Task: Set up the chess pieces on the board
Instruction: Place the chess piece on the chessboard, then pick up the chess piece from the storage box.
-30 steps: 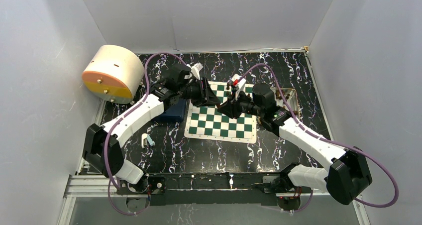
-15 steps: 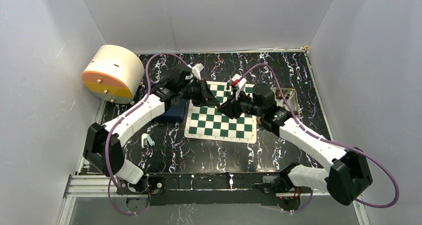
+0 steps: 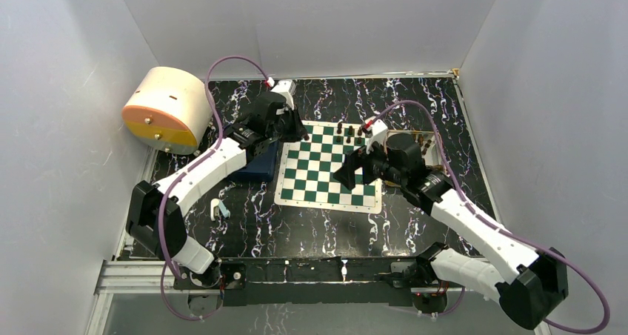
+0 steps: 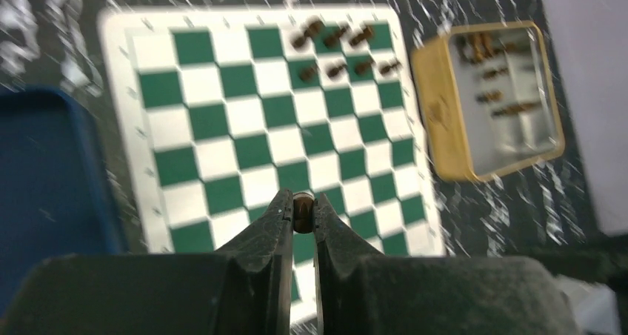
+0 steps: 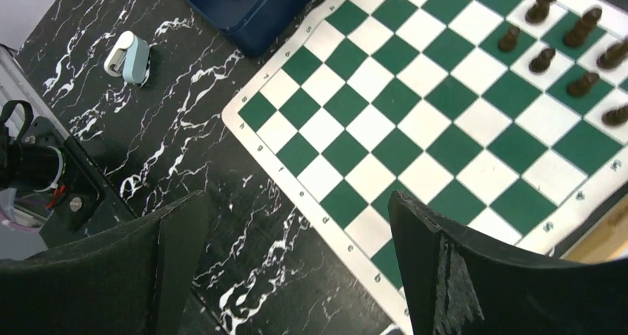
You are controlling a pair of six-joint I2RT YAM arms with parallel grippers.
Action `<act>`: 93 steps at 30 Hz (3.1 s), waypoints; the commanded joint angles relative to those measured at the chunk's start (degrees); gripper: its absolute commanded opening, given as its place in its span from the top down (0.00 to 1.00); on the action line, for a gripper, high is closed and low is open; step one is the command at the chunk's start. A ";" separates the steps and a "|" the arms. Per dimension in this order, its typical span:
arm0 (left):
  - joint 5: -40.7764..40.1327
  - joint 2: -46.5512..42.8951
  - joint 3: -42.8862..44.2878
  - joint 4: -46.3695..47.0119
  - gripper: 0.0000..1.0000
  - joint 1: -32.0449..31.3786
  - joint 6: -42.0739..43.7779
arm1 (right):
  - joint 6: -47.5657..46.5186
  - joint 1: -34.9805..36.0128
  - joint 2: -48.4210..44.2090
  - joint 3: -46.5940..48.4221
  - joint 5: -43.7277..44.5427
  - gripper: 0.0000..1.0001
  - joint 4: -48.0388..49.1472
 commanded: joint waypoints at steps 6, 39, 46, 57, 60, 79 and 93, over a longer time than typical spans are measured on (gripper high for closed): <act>-15.75 9.74 0.75 21.56 1.00 -0.24 20.03 | 6.48 0.23 -6.55 -0.02 4.36 0.01 -9.42; -11.68 33.94 11.28 30.28 1.00 3.27 23.99 | 4.41 0.22 -3.15 6.82 9.19 0.01 -17.10; -11.74 34.95 11.85 28.45 1.00 3.28 24.85 | 4.32 0.21 -3.64 7.06 10.79 0.01 -17.00; -11.40 36.86 11.75 28.12 1.00 3.35 24.47 | 4.57 0.21 -3.97 7.18 11.97 0.01 -17.27; -11.52 37.38 11.62 28.18 1.00 3.36 24.60 | 4.59 0.25 -4.06 7.49 12.46 0.01 -17.13; -11.61 29.55 15.13 20.59 0.53 3.45 23.87 | 6.57 0.25 -1.58 7.41 11.66 0.01 -15.51; -10.46 2.32 2.12 9.13 0.37 3.54 19.03 | 8.26 0.08 6.31 13.23 23.07 0.01 -16.30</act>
